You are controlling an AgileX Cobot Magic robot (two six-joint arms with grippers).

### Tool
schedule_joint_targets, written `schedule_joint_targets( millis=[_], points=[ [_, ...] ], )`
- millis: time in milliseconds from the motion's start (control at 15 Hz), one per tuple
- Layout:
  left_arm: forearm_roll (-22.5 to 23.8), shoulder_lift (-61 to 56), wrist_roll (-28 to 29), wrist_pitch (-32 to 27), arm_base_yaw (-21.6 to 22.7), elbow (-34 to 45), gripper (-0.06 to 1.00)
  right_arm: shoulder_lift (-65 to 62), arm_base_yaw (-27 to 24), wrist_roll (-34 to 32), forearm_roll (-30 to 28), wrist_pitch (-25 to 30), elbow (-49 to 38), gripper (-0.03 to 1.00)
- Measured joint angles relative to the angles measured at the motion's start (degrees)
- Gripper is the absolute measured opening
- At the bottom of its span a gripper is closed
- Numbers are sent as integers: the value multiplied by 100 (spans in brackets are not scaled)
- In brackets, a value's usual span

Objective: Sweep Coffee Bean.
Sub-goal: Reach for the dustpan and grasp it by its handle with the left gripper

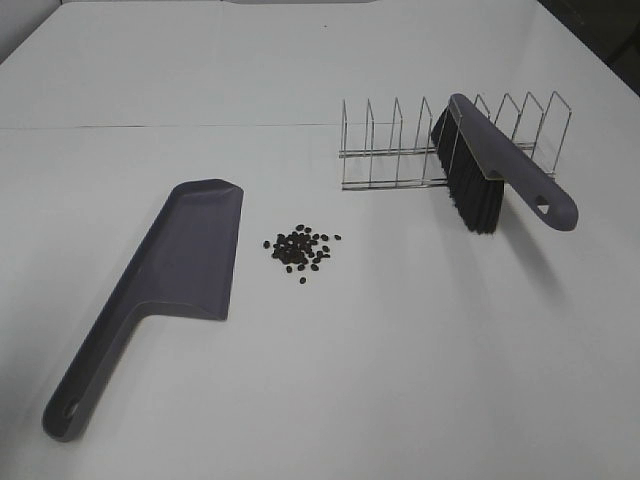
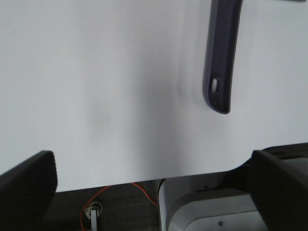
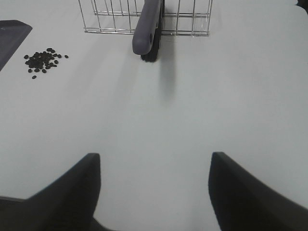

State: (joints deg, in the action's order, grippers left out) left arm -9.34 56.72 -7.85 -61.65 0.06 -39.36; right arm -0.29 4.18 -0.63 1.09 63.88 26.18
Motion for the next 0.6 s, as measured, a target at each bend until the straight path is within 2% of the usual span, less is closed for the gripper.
schedule_joint_targets(
  millis=[267, 467, 600],
  points=[
    [327, 1220, 212, 332, -831, -481, 99, 0, 0, 0, 0, 0, 0, 56],
    [791, 2389, 1283, 951, -1564, -934, 99, 0, 0, 0, 0, 0, 0, 56],
    [756, 3283, 1616, 1415, -1822, -1192, 99, 0, 0, 0, 0, 0, 0, 56]
  ],
)
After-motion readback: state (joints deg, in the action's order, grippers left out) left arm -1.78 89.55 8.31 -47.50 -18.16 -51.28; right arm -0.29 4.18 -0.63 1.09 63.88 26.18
